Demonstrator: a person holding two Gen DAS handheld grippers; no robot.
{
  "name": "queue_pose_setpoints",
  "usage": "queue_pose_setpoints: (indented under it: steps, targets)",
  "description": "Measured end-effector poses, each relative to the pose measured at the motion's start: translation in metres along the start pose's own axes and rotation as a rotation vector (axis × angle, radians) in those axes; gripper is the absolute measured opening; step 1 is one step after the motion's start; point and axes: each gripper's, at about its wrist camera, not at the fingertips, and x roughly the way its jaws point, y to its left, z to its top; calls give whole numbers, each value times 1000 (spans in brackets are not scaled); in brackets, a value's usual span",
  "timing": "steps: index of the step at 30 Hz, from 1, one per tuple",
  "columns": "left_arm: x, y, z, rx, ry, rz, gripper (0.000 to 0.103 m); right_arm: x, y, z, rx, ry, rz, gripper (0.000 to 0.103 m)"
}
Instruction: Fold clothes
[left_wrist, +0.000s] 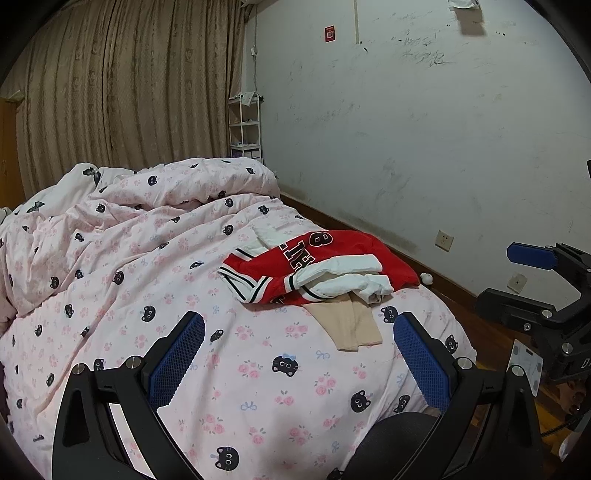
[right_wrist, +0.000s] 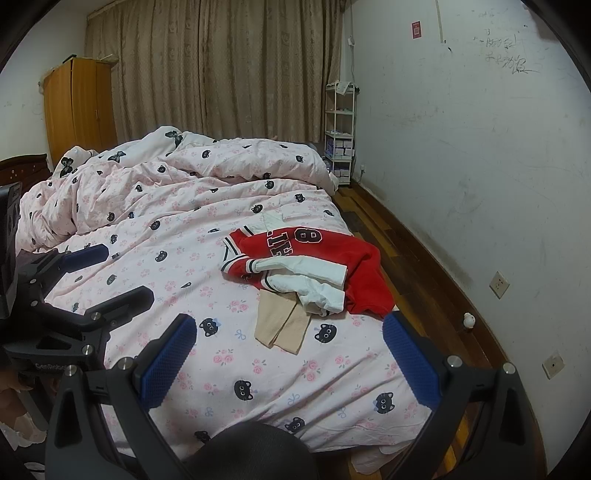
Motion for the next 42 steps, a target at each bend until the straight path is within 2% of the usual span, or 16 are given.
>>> queue_pose_setpoints:
  steps: [7,42]
  targets:
    - [-2,1,-3,-2,-18,-6,102,1,-1,0,-1,2,-1,103]
    - [0,0,-1,-4,3,-13,102,6,5,-2,-8,7,6,103]
